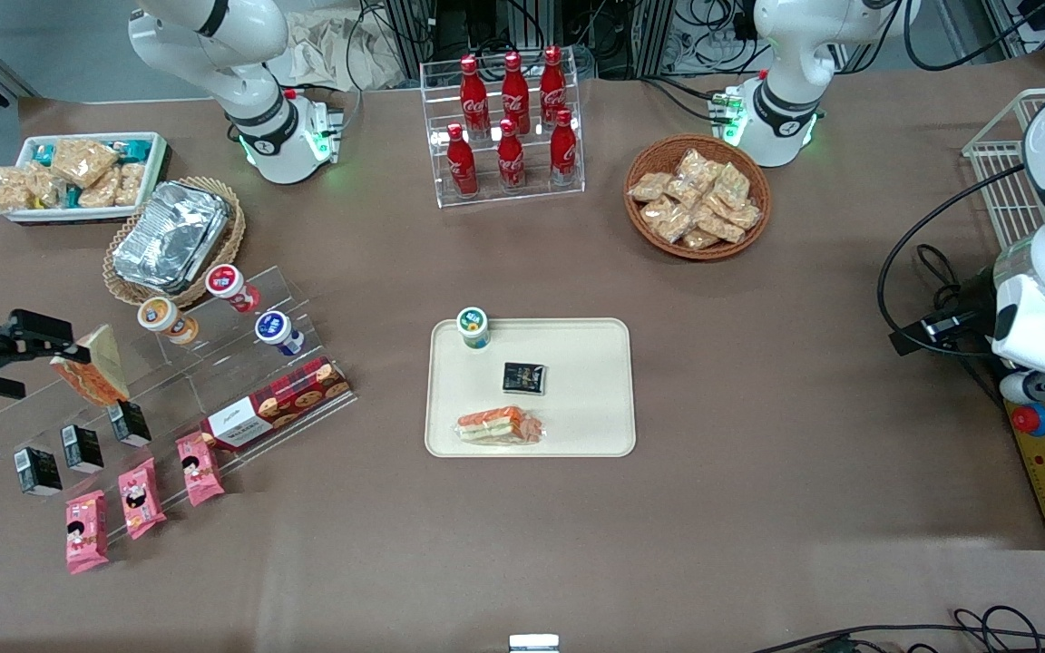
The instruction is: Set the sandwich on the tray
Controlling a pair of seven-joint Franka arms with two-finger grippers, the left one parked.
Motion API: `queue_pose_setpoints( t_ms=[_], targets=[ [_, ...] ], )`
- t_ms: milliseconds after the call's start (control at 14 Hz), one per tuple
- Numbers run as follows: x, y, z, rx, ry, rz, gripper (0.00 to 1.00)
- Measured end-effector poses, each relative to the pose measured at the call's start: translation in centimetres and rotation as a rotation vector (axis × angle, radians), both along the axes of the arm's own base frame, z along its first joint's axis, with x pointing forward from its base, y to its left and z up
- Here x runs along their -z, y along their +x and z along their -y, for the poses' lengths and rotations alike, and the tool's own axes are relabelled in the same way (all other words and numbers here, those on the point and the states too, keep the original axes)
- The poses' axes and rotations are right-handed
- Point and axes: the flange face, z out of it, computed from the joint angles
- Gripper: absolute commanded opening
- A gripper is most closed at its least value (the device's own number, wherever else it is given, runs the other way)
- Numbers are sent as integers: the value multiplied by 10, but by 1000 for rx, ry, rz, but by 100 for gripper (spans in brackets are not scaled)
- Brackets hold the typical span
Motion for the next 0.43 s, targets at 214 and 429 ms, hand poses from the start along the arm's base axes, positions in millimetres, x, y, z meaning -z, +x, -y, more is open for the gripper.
queue_pose_setpoints(
  t_ms=[214, 429],
  targets=[
    [-21, -13, 0, 144, -31, -28, 100],
    [-52, -30, -10, 278, -50, -64, 100]
  ],
)
